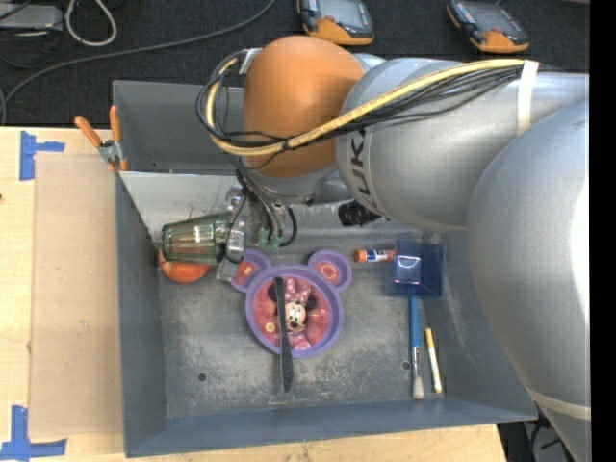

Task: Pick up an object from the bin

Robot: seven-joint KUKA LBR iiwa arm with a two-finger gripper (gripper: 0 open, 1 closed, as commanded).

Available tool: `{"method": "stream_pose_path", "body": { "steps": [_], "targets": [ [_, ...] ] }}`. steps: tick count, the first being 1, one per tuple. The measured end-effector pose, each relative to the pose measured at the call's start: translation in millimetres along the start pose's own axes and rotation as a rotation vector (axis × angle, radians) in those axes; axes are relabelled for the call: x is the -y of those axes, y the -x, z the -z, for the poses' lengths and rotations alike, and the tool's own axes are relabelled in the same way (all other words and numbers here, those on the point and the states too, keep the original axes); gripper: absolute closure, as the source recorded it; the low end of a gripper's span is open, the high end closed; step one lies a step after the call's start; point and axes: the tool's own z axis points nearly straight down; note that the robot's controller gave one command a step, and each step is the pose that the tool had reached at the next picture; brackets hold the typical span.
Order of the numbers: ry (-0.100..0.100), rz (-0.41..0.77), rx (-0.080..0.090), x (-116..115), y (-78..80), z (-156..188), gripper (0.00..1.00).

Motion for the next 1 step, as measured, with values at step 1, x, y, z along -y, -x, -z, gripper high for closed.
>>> {"method": "stream_pose_path", "body": {
  "steps": [1],
  "targets": [
    [0.002, 0.055, 0.004, -31.7, -10.5, -23.6, 1.00]
  ]
}}
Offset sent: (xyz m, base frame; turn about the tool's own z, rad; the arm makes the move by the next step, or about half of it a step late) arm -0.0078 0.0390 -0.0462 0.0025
